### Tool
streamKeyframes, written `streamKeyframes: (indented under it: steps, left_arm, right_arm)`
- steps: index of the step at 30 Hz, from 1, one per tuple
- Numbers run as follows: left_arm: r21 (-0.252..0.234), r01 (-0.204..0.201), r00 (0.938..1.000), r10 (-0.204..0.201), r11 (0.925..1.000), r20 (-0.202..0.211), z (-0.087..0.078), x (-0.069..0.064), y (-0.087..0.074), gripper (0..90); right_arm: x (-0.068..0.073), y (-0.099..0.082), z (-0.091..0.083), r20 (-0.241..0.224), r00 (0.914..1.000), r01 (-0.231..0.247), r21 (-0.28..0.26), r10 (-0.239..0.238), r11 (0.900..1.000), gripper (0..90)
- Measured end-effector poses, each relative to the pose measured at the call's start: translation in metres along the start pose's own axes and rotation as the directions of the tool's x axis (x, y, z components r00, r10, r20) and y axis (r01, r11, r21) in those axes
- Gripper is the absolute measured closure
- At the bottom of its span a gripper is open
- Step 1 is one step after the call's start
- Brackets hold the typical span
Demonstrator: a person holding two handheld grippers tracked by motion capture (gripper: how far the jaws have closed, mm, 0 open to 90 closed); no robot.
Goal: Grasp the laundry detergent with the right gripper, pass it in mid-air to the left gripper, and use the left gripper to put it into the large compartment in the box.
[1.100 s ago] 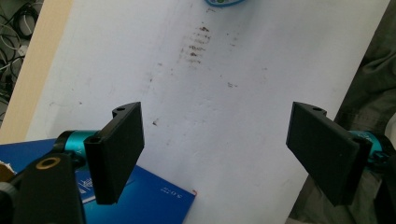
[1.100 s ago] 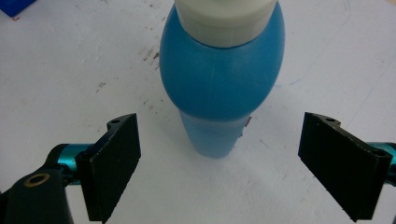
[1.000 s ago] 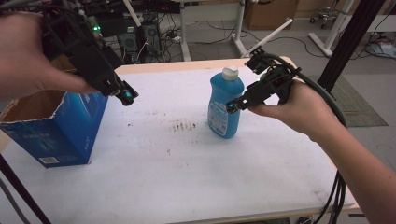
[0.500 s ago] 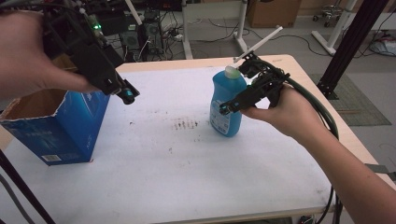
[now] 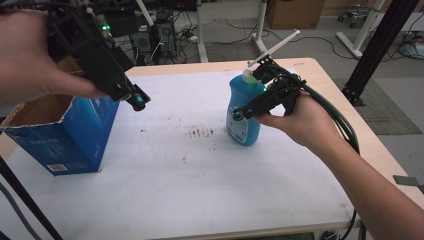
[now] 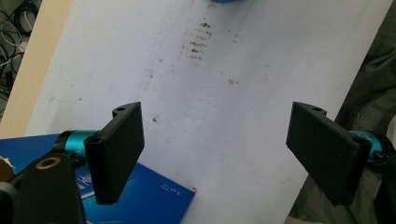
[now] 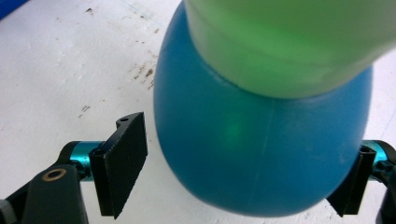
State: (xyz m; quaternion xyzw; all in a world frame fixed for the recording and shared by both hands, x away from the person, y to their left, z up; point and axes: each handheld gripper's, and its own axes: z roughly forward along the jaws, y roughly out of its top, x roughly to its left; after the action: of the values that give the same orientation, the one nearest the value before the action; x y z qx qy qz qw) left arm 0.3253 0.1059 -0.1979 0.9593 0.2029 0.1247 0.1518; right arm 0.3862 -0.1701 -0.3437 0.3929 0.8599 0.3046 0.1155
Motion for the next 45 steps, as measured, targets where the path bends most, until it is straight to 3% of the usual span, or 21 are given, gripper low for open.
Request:
streamKeyframes:
  steps: [33, 45]
  left_arm:
    - [0.006, -0.010, 0.9999, 0.010, 0.9999, 0.004, 0.0025, -0.0015, 0.0029, 19.4]
    - [0.012, -0.012, 0.9999, 0.012, 0.9999, 0.005, 0.0028, -0.0005, 0.0026, 19.4]
  right_arm:
    - [-0.0013, -0.0018, 0.0059, 0.043, 0.9987, -0.026, -0.024, 0.027, 0.9994, 36.2]
    - [0.0006, -0.0051, 0.0066, 0.072, 0.9974, 0.001, -0.052, 0.003, 0.9986, 43.5]
